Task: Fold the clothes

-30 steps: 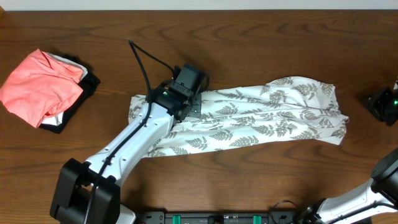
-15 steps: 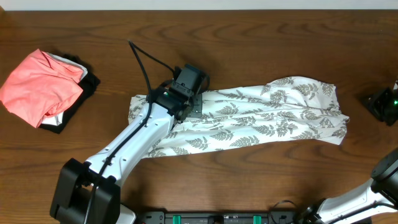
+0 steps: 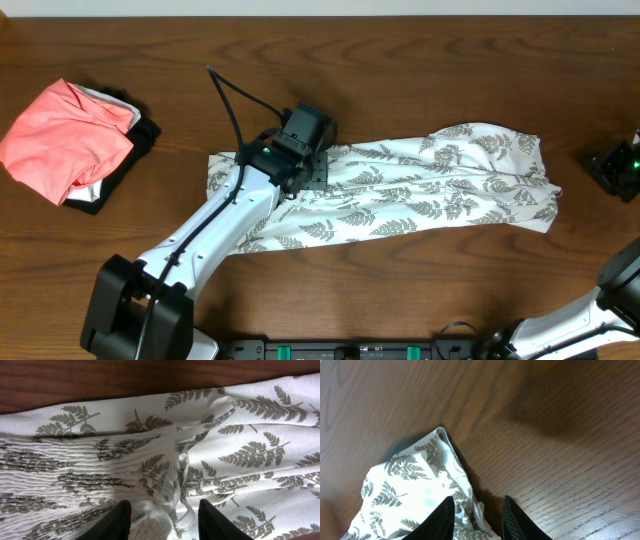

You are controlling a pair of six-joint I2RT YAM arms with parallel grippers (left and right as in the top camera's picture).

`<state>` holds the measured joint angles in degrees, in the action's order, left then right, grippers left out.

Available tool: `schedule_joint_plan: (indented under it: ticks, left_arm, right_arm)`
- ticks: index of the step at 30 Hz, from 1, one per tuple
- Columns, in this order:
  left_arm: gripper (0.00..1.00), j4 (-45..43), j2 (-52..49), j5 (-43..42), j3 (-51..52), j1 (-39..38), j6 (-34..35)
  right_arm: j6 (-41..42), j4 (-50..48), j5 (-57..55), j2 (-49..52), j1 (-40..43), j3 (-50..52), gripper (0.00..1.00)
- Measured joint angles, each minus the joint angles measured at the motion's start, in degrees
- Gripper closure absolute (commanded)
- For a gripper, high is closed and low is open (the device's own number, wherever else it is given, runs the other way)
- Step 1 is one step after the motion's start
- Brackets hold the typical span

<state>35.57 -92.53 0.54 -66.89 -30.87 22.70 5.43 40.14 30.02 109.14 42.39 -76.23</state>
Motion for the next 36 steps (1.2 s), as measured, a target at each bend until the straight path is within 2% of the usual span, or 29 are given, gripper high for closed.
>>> schedule_joint_plan:
  ticks: [3, 8, 11, 14, 16, 23, 27, 29, 32, 36]
  left_arm:
    - [0.59, 0.48, 0.00, 0.07, 0.00, 0.00, -0.22]
    - [0.61, 1.53, 0.00, 9.18, 0.00, 1.11, -2.45]
    - [0.67, 1.79, 0.00, 10.75, 0.00, 4.48, -3.32]
    - [0.73, 2.51, -0.02, 8.85, 0.00, 7.61, -3.28]
    - [0.74, 2.78, -0.28, 6.93, 0.00, 8.52, -3.21]
    - [0.80, 5.77, -3.80, -1.33, 0.00, 7.30, -2.97]
    - [0.79, 8.00, -5.11, -1.84, 0.00, 6.82, -2.75]
    - [0.73, 7.98, -5.03, -1.88, 0.00, 8.13, -2.69]
    - [0.50, 8.31, -4.63, -1.79, 0.00, 11.41, -2.47]
    - [0.46, 9.64, -3.08, -1.66, 0.00, 17.09, -2.10]
  right_arm:
    - [0.00, 0.15, 0.00, 0.00, 0.00, 0.00, 0.70]
    - [0.00, 0.33, 0.02, 0.00, 0.00, 0.00, 0.70]
    - [0.00, 0.33, 0.00, 0.00, 0.00, 0.00, 0.70]
    - [0.00, 0.35, -0.02, 0.00, 0.00, 0.00, 0.70]
    - [0.00, 0.35, -0.02, 0.00, 0.00, 0.00, 0.70]
    - [0.00, 0.57, -0.04, 0.00, 0.00, 0.00, 0.70]
    - [0.00, 0.76, -0.02, 0.00, 0.00, 0.00, 0.70]
    - [0.00, 0.76, -0.04, 0.00, 0.00, 0.00, 0.70]
    - [0.00, 0.76, -0.04, 0.00, 0.00, 0.00, 0.70]
    - [0.00, 0.76, -0.04, 0.00, 0.00, 0.00, 0.70]
